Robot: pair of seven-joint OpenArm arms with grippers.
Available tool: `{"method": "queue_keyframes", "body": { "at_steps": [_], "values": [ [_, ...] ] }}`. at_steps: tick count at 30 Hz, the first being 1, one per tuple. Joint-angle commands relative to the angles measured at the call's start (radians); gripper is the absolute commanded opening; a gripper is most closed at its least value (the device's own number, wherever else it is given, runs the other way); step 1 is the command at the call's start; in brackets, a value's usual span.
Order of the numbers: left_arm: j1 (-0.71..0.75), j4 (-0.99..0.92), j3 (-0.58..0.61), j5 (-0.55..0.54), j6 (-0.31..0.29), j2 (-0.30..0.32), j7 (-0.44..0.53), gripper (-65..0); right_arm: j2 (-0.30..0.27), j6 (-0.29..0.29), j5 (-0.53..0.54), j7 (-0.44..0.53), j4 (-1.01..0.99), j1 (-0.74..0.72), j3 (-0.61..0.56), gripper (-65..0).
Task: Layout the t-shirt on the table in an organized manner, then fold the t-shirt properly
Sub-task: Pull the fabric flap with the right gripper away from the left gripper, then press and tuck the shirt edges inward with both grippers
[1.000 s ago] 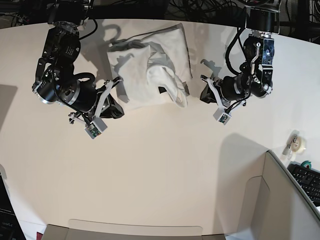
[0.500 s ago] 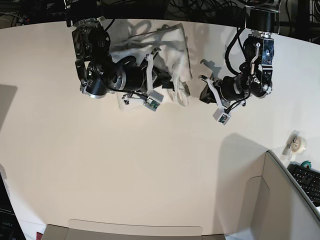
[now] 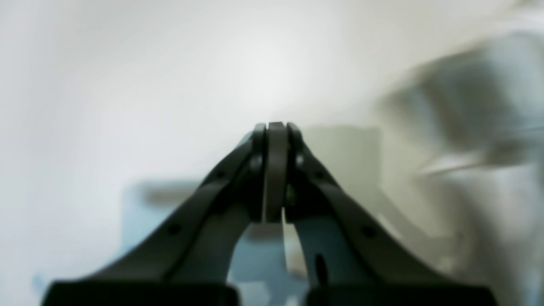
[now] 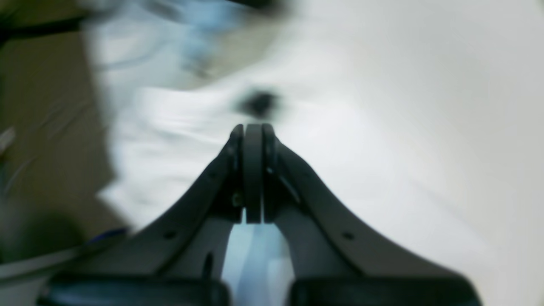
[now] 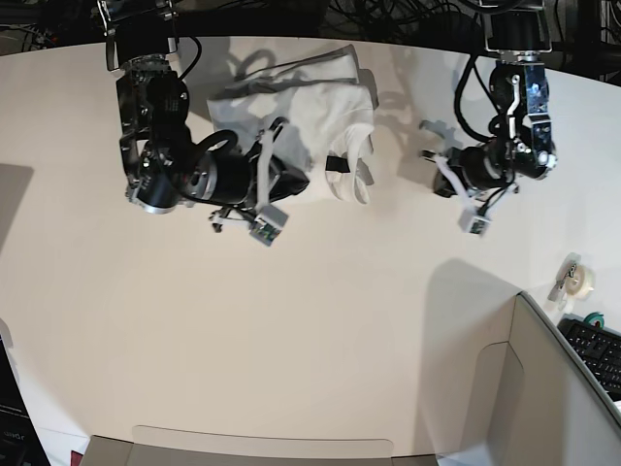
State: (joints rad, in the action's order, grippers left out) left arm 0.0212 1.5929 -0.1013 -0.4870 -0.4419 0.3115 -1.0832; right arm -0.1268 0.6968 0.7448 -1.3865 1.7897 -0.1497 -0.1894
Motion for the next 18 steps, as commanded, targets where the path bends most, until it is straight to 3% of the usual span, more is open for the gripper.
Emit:
{"method": "queue_keyframes", "body": {
  "at_steps": [1, 5, 9, 14, 18],
  "values": [
    [0.001, 0.071, -0.031, -0.023, -0.01, 0.01, 0.019, -64.8, 0.003, 0.001, -0.012, 0.02, 0.015, -0.018, 0.034, -65.0],
    [0.082, 0.277, -0.05, -0.023, -0.01, 0.008, 0.007, -64.8, 0.009, 0.001, -0.186, 0.022, 0.015, -0.029, 0.11, -65.0],
    [0.139, 0.462, -0.036, -0.026, -0.018, -0.018, -0.081, -64.8, 0.017, 0.001, -0.333, 0.072, 0.015, -0.041, 0.107, -65.0],
    [0.162, 0.498, 0.14, -0.019, -0.143, -0.019, -0.096, -64.8, 0.013, 0.001, -0.383, 0.14, -0.049, -0.06, 0.074, -65.0],
    [0.17, 0.498, 0.257, -0.023, -0.174, 0.002, -0.088, -64.8, 0.008, 0.001, -0.385, 0.192, -0.146, -0.089, 0.006, -65.0]
  ]
}}
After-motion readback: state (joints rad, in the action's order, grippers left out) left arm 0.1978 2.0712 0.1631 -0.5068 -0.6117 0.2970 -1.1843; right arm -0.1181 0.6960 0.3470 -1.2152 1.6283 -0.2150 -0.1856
